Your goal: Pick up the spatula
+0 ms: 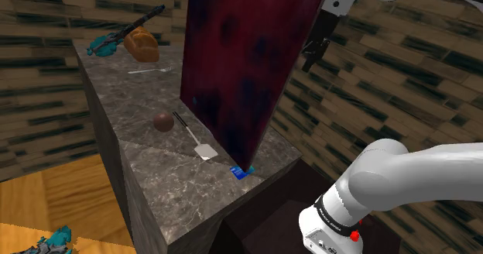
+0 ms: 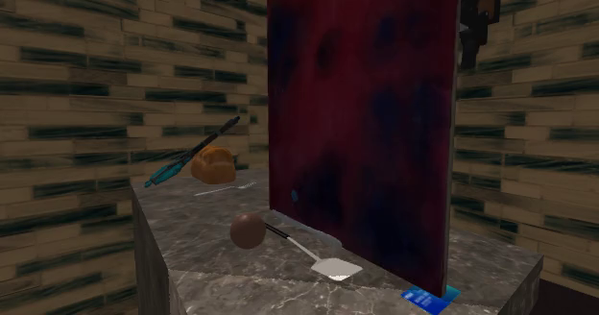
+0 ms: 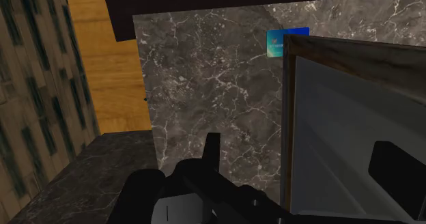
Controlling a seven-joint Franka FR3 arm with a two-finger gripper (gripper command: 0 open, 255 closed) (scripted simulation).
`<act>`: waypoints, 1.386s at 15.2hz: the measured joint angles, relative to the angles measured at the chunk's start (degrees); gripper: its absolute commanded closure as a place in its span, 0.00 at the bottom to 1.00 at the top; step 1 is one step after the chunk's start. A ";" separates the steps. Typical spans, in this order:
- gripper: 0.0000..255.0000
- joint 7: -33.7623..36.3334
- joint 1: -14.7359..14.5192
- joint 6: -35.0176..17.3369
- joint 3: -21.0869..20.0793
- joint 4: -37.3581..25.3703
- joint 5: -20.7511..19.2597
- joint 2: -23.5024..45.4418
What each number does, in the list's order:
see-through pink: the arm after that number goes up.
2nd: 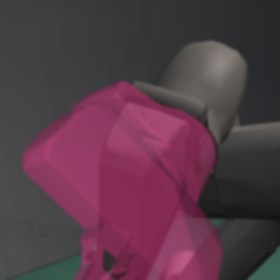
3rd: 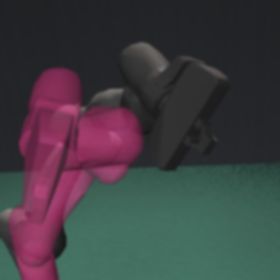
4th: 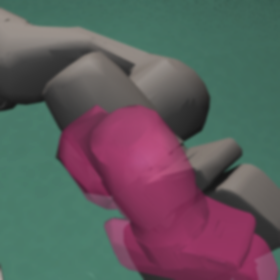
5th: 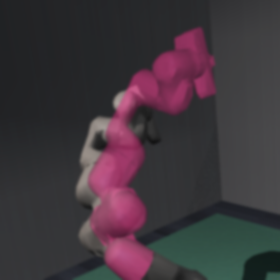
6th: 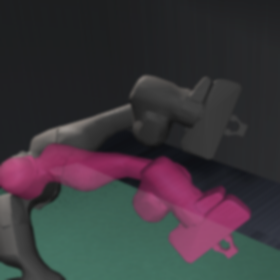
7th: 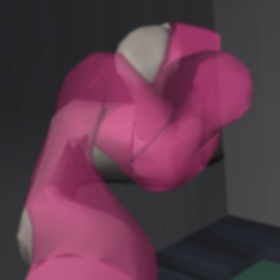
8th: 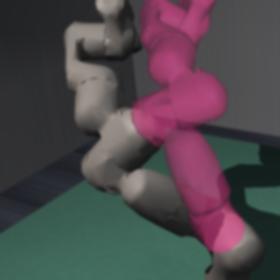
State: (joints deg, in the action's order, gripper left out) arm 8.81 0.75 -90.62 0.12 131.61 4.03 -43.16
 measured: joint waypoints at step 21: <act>0.00 9.32 -3.28 -34.43 -11.86 4.85 0.35 28.24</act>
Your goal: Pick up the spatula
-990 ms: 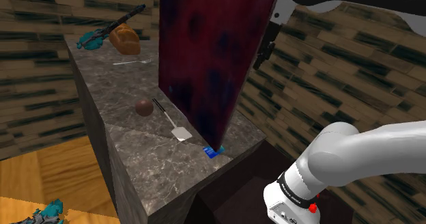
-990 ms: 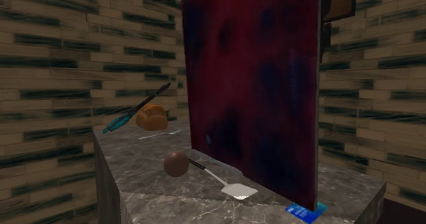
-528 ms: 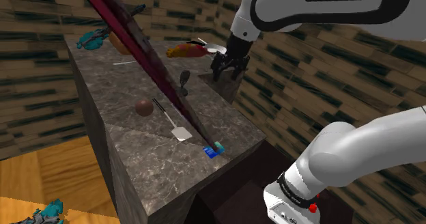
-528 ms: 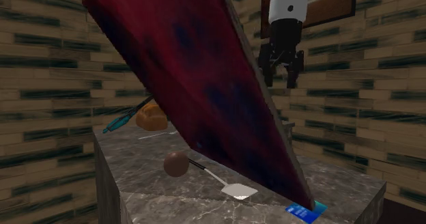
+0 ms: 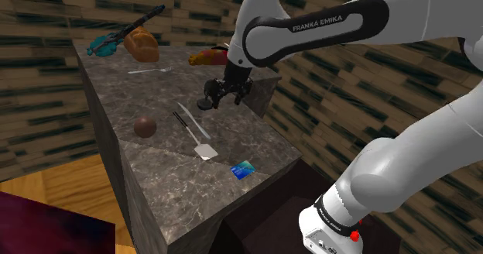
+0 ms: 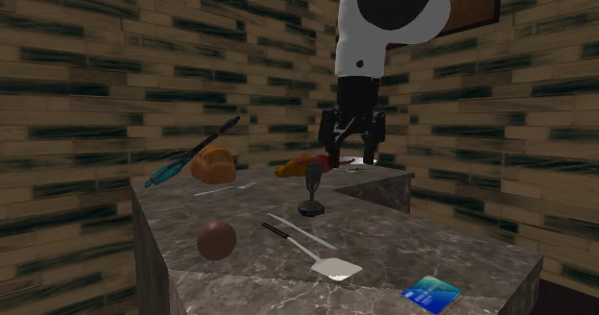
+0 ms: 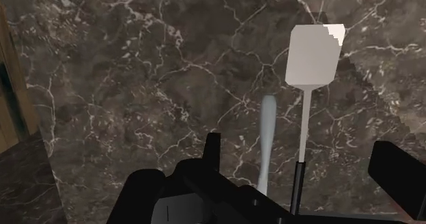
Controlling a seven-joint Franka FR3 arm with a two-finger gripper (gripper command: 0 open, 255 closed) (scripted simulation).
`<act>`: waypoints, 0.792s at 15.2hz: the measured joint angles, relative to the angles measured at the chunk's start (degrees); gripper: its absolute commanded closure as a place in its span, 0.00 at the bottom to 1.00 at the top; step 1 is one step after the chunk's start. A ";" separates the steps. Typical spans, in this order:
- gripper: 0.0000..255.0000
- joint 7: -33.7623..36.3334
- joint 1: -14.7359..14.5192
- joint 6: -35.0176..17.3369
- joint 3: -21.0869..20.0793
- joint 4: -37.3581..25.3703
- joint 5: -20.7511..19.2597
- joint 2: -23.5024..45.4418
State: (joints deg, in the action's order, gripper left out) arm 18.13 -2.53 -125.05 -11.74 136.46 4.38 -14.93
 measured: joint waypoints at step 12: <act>0.00 9.83 -1.89 -13.83 -2.87 -11.16 -10.56 25.54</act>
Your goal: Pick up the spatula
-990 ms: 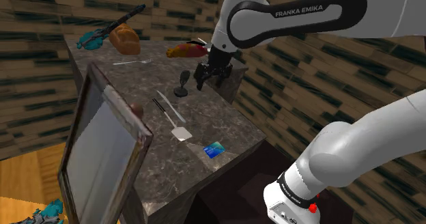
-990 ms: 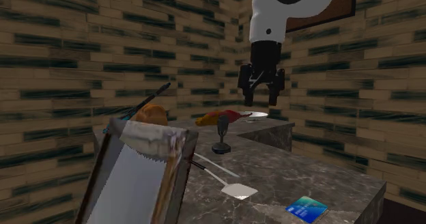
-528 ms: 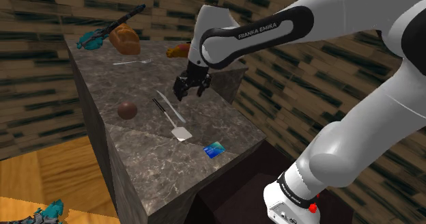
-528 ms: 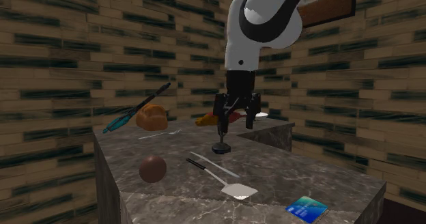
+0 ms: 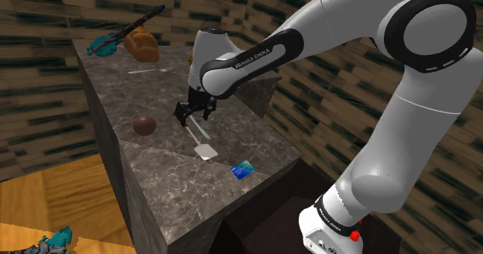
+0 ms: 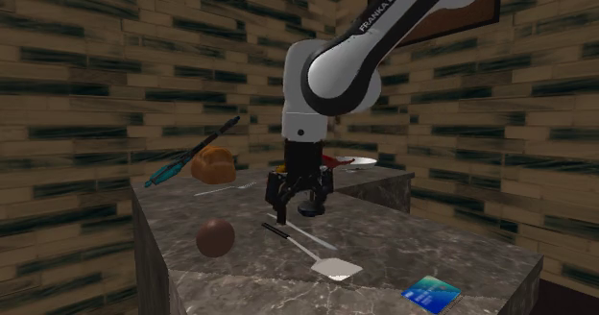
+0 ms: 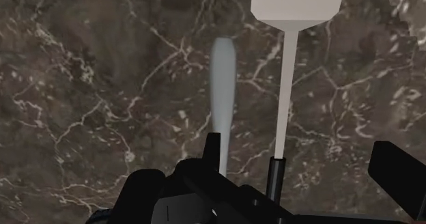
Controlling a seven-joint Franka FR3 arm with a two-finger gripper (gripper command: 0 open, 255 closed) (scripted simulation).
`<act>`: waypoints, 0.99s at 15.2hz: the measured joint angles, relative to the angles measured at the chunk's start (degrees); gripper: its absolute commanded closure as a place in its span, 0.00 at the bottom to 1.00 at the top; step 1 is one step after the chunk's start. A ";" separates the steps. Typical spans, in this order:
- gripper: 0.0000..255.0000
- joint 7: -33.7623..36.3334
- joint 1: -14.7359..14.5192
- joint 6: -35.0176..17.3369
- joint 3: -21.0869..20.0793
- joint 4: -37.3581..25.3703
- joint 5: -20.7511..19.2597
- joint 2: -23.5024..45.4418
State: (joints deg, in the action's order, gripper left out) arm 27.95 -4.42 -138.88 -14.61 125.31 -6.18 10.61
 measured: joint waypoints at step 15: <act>1.00 2.30 -0.93 -5.39 0.84 0.12 -2.83 5.48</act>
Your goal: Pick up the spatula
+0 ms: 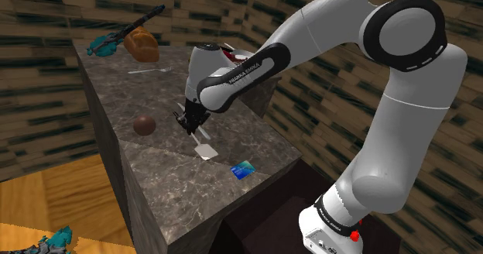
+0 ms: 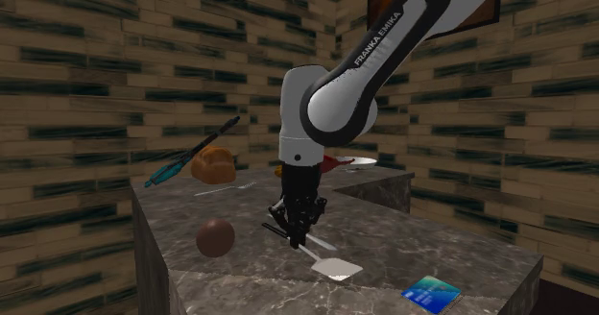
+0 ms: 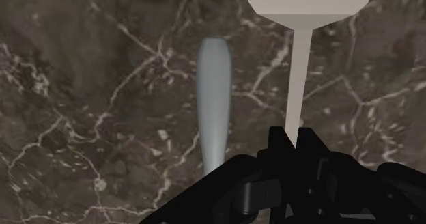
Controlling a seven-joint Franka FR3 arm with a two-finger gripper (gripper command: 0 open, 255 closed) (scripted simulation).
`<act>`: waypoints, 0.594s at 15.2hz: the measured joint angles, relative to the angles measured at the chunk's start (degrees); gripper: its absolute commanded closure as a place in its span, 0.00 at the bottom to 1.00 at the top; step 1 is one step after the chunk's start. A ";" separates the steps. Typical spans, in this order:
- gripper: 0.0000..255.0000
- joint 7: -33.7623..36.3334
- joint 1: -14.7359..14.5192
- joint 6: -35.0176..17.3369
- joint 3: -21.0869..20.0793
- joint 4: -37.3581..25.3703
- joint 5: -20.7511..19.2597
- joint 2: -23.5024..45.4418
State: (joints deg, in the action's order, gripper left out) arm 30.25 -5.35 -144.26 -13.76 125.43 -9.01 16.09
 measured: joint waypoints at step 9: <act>1.00 -0.87 0.37 2.43 -0.47 -0.28 1.14 -2.26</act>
State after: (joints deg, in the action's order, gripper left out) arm 29.38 -4.98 -141.83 -14.23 125.14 -7.87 13.83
